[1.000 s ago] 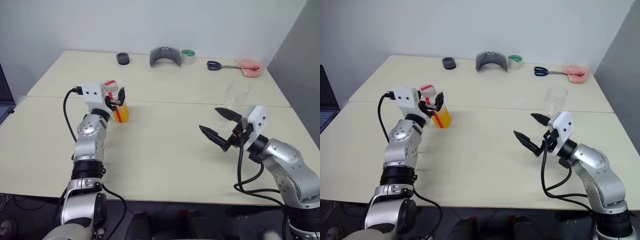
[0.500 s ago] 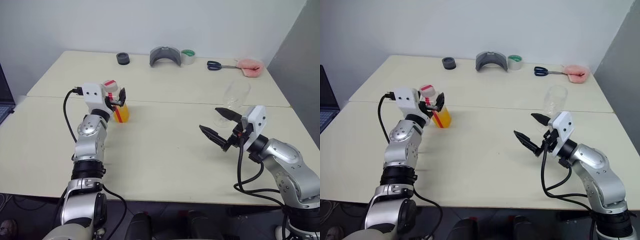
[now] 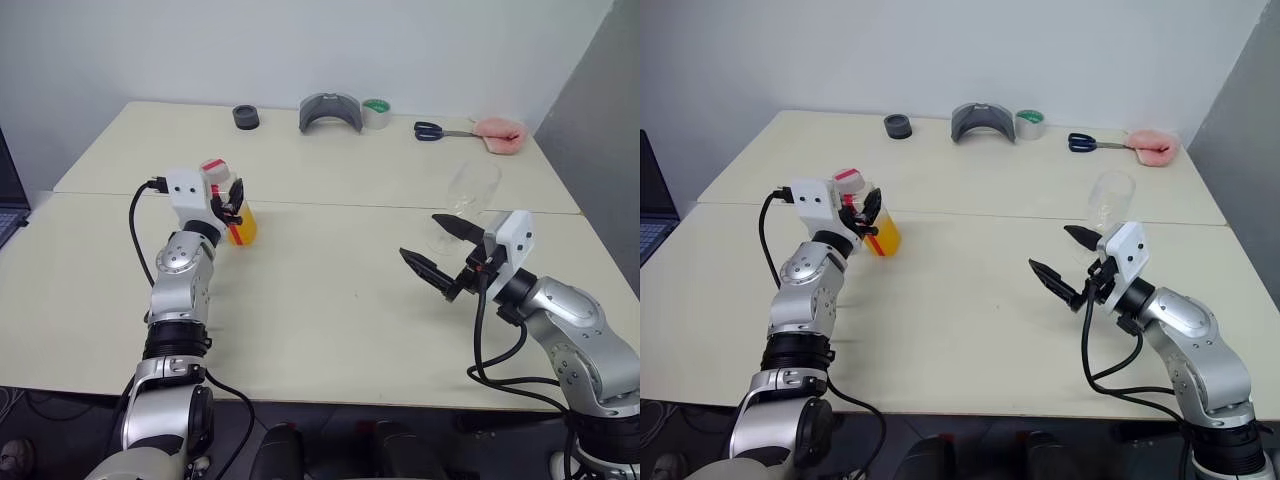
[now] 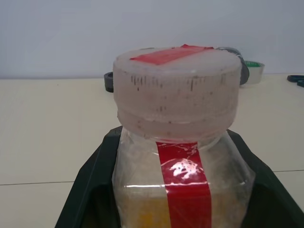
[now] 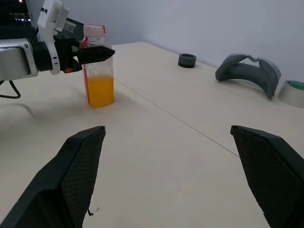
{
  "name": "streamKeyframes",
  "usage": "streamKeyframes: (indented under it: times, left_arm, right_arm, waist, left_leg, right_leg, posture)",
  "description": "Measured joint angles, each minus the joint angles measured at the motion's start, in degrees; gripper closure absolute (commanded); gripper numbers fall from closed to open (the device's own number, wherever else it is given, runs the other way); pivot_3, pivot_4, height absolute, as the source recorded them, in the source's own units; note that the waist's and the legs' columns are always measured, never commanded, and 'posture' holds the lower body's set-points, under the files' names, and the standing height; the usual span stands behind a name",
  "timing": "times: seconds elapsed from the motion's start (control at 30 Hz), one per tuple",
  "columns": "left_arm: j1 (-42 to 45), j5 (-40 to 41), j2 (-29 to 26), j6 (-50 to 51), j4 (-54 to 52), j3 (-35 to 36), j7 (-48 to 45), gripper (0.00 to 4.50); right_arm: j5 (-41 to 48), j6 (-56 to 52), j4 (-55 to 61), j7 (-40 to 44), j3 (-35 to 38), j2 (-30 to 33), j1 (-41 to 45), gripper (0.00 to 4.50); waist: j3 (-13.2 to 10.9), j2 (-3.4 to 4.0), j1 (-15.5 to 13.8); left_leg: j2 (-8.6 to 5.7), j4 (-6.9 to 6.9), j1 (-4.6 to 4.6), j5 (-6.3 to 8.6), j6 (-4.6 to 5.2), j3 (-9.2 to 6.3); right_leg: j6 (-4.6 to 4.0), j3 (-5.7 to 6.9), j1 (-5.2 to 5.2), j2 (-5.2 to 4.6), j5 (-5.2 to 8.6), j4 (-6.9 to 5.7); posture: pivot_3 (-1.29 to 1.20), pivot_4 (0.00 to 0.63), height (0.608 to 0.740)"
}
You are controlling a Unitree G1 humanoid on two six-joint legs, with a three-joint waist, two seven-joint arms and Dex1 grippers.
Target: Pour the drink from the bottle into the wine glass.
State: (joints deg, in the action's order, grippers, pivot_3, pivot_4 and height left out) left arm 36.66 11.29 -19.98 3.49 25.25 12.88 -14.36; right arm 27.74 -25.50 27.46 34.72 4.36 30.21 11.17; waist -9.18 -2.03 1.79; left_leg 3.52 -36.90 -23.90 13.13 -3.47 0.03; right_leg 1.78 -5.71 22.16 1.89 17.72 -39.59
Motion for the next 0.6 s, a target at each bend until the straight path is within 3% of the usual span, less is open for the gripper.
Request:
streamKeyframes:
  times: [0.33, 0.6]
  left_arm:
    - [-0.22, 0.12, -0.24, 3.88, -3.19, -0.34, -1.67, 2.41]
    - [0.1, 3.49, -0.45, 12.53, -12.13, -4.19, -9.27, 2.41]
  right_arm:
    - [-1.69, -1.11, -0.39, -1.52, -1.17, -0.02, 2.1, 0.0]
    - [0.1, -9.97, -1.98, -4.85, -1.82, -1.45, 13.8, 0.0]
  waist:
    - [-0.01, 0.01, 0.01]
    - [-0.03, 0.03, 0.02]
  left_leg:
    - [0.0, 0.0, -0.02, 0.0, 0.0, 0.0]
    - [0.0, 0.0, -0.04, 0.0, -0.01, -0.01]
  right_leg:
    - [0.0, 0.0, 0.03, 0.0, 0.0, -0.02]
    - [-0.01, 0.0, 0.05, 0.01, 0.0, -0.05]
  posture:
    - [0.0, 0.15, 0.74]
    - [0.0, 0.15, 0.74]
